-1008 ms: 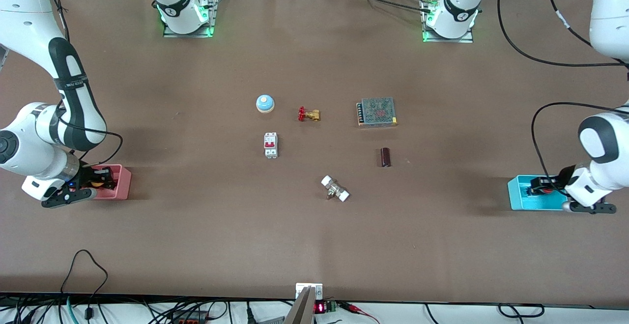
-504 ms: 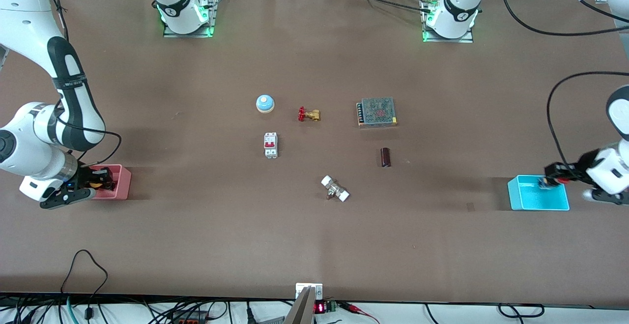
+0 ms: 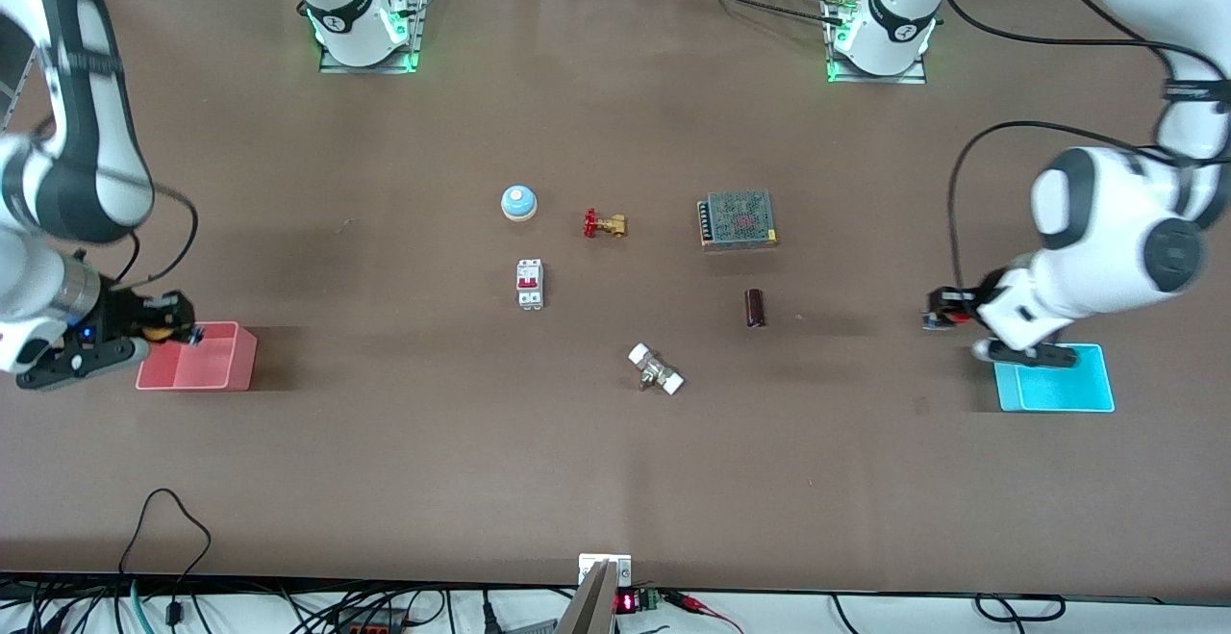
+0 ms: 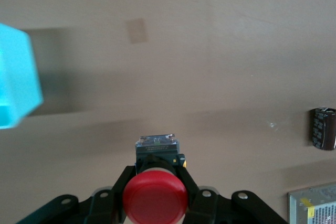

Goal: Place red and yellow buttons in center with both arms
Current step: 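Lift the yellow button with the right gripper while the left gripper lifts the red button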

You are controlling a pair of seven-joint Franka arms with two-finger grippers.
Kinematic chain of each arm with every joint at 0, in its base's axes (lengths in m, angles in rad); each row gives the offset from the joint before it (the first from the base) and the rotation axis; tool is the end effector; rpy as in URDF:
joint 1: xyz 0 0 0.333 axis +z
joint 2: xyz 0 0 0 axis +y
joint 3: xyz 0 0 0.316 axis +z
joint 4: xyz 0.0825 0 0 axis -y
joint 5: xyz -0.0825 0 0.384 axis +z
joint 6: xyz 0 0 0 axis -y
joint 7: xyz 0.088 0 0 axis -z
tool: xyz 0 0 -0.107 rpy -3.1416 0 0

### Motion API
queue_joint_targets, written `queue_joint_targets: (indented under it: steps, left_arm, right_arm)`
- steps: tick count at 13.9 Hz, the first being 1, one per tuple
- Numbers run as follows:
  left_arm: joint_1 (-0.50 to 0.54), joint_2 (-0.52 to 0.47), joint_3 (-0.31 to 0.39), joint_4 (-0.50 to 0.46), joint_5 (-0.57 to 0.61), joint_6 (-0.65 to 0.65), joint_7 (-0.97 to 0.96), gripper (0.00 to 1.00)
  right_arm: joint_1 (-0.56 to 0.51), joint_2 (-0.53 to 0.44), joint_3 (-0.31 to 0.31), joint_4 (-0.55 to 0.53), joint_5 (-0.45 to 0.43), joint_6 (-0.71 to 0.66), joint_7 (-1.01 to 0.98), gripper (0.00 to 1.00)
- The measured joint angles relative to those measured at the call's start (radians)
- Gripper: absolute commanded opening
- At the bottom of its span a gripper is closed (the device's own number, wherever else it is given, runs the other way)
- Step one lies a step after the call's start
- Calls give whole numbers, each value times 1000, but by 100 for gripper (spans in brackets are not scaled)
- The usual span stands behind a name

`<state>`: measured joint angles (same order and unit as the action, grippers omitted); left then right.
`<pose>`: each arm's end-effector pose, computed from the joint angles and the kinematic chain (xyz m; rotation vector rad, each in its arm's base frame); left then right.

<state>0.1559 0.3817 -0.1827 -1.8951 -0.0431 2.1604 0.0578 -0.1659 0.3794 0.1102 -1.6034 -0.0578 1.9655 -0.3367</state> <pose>0.6151 -0.0128 0.2964 3.0316 -0.0750 -0.1659 0.6628 -0.0491 0.4106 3.0979 0.4621 -0.0265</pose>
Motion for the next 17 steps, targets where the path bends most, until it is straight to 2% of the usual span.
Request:
queue_joint_targets:
  steps: [2, 4, 6, 8, 10, 11, 12, 15, 17]
  left_arm:
    - [-14, -1, 0, -82, 0, 88, -20, 40]
    - [-14, -1, 2, -145, 0, 144, -26, 40]
    - [-14, 5, 3, -194, 0, 204, -28, 40]
    - [-14, 11, 2, -231, 0, 255, -29, 45]
    - [-14, 14, 2, -247, 0, 268, -30, 64]
    - [-14, 17, 2, -249, 0, 270, -30, 86]
    - [-14, 21, 2, -249, 0, 271, -30, 100]
    - [-16, 16, 1, -237, 0, 281, -30, 100]
    - [-23, -11, 0, -194, 0, 278, -30, 100]
  right_arm:
    - [37, -50, 72, -10, 0, -62, 157, 25]
    - [105, -51, 101, -44, 0, -41, 266, 25]
    - [162, -32, 104, -121, 0, 74, 355, 25]
    - [192, -6, 105, -211, 0, 211, 417, 25]
    - [212, 21, 108, -288, 0, 334, 476, 25]
    - [221, 34, 113, -315, 0, 383, 507, 25]
    - [226, 46, 122, -334, 0, 420, 535, 25]
    - [239, 67, 134, -351, -2, 455, 560, 26]
    - [240, 74, 135, -354, -10, 456, 561, 26]
